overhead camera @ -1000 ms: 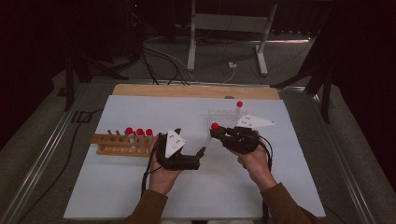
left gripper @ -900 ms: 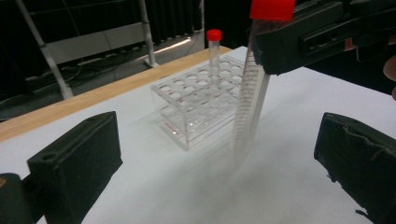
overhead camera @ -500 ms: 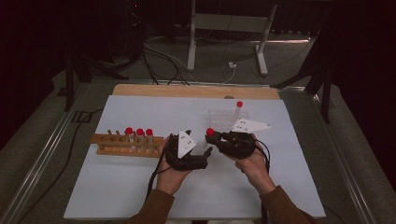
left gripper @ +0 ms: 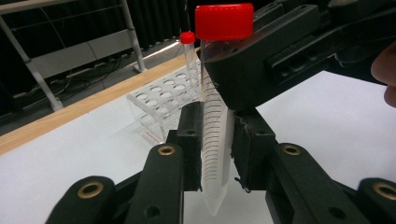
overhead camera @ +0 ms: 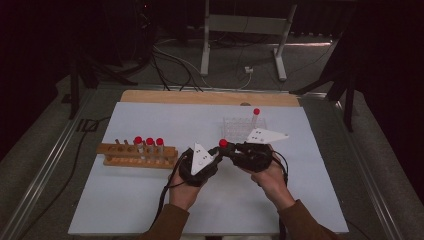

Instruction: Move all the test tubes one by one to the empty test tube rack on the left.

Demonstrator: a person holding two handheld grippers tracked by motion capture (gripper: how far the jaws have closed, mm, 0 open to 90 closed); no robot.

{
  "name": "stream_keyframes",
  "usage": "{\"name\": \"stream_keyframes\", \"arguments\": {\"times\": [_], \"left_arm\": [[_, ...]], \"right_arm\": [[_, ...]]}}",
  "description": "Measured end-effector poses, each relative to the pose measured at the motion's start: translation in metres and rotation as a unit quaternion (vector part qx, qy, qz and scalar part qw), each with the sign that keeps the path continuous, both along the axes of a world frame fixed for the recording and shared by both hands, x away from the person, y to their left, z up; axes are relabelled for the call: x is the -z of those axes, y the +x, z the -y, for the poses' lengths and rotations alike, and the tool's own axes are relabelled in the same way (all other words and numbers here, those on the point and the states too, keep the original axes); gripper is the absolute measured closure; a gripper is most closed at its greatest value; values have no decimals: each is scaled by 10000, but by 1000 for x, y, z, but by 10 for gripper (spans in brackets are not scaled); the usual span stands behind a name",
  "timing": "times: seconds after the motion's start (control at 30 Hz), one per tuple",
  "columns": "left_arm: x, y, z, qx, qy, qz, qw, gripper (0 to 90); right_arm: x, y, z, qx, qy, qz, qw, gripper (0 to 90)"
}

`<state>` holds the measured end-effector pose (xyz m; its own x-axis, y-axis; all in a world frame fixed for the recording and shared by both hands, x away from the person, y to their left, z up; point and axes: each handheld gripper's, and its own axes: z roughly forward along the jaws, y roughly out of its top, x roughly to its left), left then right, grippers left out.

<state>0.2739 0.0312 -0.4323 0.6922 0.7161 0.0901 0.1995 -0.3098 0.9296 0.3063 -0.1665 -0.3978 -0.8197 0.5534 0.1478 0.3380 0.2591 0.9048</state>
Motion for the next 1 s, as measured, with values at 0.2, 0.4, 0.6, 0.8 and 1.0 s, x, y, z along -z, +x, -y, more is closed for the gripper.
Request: {"name": "stream_keyframes", "arguments": {"times": [0.2, 0.4, 0.6, 0.8, 1.0], "left_arm": [[0, 0, 0, 13, -76, -11, 10000, 758], [0, 3, -5, -66, -141, -73, 9999, 759], [-2, 4, -13, -137, -282, -110, 9994, 759], [-3, 4, -19, -178, -395, -149, 9989, 759], [-4, 5, -25, -221, -536, -184, 9981, 759]], "right_arm": [[-1, -1, 5, -18, 86, 28, 10000, 642], [-3, 0, 15, -42, 321, -17, 9995, 421], [0, -2, 24, 274, 171, 62, 9995, 162], [6, -3, 36, 682, 37, 154, 9975, 39], [13, -2, 49, 926, 78, 140, 9956, 10]]}}
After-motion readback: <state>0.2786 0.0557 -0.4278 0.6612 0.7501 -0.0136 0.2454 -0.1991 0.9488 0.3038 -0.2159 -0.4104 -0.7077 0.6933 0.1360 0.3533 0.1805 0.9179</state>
